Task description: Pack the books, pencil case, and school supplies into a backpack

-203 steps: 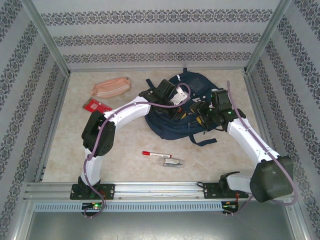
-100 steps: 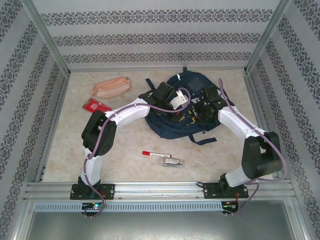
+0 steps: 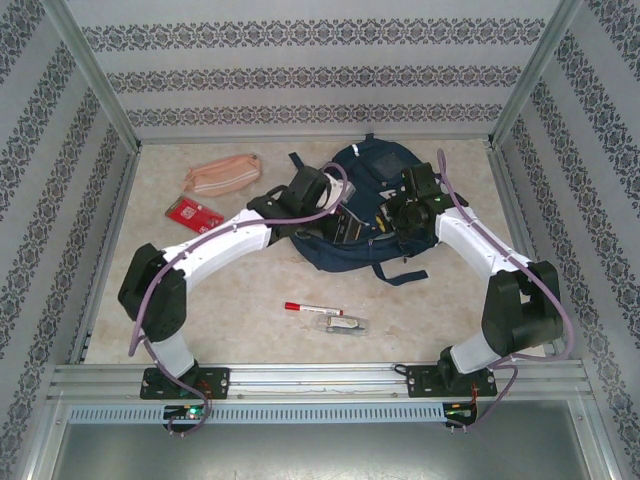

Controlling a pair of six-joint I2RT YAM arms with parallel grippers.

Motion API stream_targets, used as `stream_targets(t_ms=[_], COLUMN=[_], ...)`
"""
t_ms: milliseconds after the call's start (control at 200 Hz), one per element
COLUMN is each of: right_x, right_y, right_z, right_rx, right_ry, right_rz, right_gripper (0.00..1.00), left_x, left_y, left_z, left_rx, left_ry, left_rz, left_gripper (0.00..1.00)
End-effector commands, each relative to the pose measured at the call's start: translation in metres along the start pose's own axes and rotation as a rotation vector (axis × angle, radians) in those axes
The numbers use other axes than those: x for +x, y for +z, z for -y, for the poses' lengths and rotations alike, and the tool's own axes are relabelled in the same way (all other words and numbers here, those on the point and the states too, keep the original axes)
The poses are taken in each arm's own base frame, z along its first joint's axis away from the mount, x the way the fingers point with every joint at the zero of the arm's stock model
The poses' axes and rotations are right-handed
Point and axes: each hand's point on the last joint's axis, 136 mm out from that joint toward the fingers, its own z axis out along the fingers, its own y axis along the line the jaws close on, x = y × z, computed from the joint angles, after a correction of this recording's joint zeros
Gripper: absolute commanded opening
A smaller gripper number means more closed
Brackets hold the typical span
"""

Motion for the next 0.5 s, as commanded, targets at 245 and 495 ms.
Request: stream_targets(t_ms=[245,495], right_x=[0.007,0.011], right_y=[-0.009,-0.009], right_z=[-0.035,-0.035], right_rx=[-0.11,-0.108], right_ry=[-0.033,-0.057], right_rz=[-0.005,-0.002], right_gripper=[0.0,0.0], left_x=[0.036,0.024], left_y=[0.042,0.051], left_z=[0.0,0.007], left_rx=[-0.176,-0.158], left_ry=[-0.3,-0.274], left_rz=[-0.006,0.03], left_gripper=[0.43,0.41])
